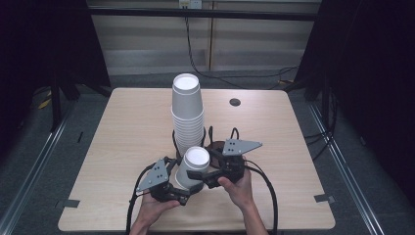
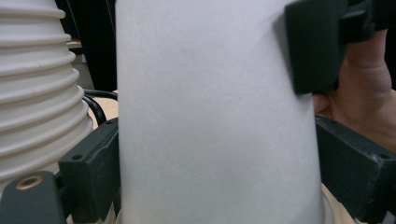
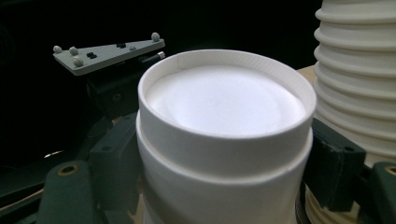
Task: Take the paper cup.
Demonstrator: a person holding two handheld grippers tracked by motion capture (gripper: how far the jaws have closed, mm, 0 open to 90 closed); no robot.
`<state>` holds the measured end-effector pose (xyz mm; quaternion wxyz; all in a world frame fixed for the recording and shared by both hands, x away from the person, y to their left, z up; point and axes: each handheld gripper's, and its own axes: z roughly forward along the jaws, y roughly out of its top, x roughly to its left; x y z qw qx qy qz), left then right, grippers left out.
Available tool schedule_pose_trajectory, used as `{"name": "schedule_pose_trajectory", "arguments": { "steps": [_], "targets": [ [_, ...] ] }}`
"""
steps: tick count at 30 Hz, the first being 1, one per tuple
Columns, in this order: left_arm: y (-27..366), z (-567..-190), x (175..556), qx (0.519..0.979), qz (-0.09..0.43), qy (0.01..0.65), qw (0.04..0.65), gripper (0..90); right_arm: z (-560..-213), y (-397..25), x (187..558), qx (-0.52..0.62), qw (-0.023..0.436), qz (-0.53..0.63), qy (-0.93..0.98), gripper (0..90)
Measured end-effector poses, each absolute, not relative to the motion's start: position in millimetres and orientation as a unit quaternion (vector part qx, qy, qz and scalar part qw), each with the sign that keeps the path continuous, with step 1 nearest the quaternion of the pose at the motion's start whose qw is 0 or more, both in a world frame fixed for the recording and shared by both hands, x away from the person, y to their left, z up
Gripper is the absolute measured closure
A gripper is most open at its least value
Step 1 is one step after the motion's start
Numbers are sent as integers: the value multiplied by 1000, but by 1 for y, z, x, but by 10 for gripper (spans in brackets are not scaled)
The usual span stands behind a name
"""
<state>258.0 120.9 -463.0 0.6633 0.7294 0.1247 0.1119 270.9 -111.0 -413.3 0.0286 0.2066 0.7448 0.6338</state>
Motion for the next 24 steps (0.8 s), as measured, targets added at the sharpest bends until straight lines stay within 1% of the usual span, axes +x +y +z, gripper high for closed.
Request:
{"name": "schedule_pose_trajectory", "arguments": {
  "steps": [12, 15, 17, 24],
  "targets": [
    [123, -465, 260, 733, 103, 126, 661, 152, -417, -111, 272, 212, 22, 637, 741, 201],
    [121, -466, 260, 734, 98, 127, 660, 154, -419, -112, 273, 215, 22, 636, 741, 173],
    [121, -466, 260, 736, 95, 125, 659, 155, -420, -111, 273, 217, 22, 635, 741, 131],
    [126, -464, 263, 747, 94, 131, 645, 159, -417, -114, 273, 218, 26, 642, 735, 131]
  ]
}}
